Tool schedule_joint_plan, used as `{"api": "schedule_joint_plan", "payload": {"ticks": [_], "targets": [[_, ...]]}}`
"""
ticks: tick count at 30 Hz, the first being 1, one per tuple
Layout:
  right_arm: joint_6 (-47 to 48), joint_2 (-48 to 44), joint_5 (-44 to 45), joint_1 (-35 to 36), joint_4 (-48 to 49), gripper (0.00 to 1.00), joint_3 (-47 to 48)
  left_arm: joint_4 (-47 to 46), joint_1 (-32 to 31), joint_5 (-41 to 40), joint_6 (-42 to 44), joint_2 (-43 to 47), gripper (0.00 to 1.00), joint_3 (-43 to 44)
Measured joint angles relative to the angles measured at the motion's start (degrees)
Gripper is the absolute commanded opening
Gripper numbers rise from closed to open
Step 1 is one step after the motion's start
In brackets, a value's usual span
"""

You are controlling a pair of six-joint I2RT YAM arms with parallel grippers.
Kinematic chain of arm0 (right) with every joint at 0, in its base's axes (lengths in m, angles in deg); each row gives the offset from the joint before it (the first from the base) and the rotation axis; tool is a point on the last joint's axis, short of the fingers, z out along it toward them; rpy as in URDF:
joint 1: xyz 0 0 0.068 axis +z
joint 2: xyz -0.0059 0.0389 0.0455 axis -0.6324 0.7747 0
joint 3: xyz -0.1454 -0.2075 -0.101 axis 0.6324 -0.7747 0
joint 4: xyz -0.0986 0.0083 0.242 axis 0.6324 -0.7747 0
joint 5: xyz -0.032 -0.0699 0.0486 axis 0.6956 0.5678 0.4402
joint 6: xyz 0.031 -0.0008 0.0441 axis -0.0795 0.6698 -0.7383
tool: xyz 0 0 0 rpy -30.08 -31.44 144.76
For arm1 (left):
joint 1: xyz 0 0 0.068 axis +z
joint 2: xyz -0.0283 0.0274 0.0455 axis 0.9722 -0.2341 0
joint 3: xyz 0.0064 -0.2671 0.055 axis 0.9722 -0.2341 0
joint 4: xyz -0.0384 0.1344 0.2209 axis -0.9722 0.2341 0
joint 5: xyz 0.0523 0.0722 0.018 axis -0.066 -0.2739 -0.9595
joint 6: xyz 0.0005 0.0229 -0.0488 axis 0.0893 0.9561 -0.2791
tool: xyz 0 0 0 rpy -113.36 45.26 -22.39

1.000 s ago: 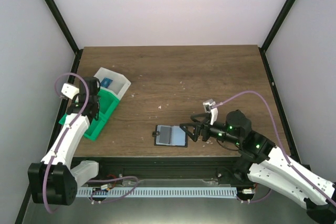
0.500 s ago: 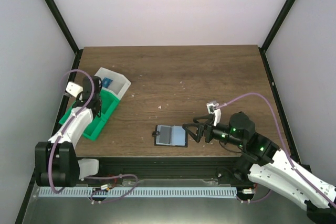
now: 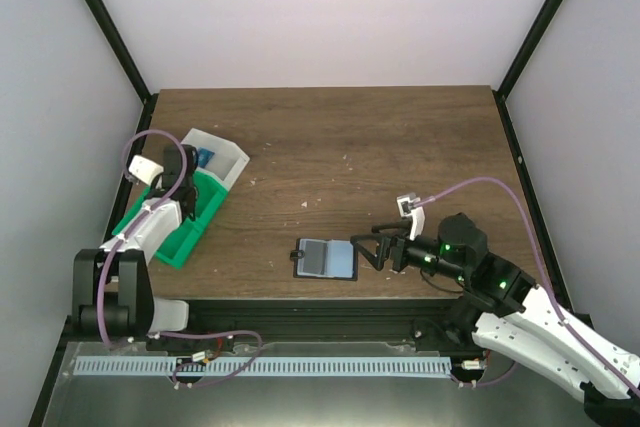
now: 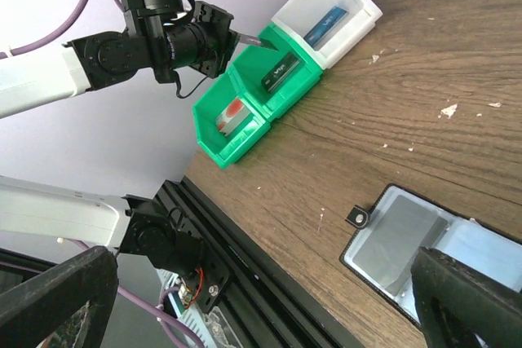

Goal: Take the credit cards out of the card holder

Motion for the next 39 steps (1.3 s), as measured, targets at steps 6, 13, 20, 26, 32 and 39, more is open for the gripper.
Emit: {"api": "schedule_joint_plan", "payload": {"ticks": [6,13,20,26,32,39], "targets": [[-0.8,-0.6,1.7,0.0,-1.0,1.0,0.3,-2.3,0.0,-0.8,0.4,-2.7,0.0,0.0],[-1.4,-1.8,3.1,0.0,-1.7,1.0,0.3,-2.4,0.1,-1.2,0.6,-6.4,0.0,0.1],[-1.4,-1.9,4.4,0.0,-2.7,1.0,1.0,-3.7,0.1,-1.4,0.6,-8.8,0.0,0.4],[-0.9,-1.4,4.4,0.0,-3.1,1.0,2.0,-5.2,0.2,-1.5,1.6,-9.5,0.0,0.4],[-0.9,-1.4,4.9,0.0,-3.6,1.0,2.1,-6.4,0.2,-1.8,3.0,-9.8,0.0,0.4],[-1.2,-1.7,4.8,0.0,-3.7,1.0,2.1,-7.6,0.3,-2.0,4.1,-12.2,0.0,0.4]]}}
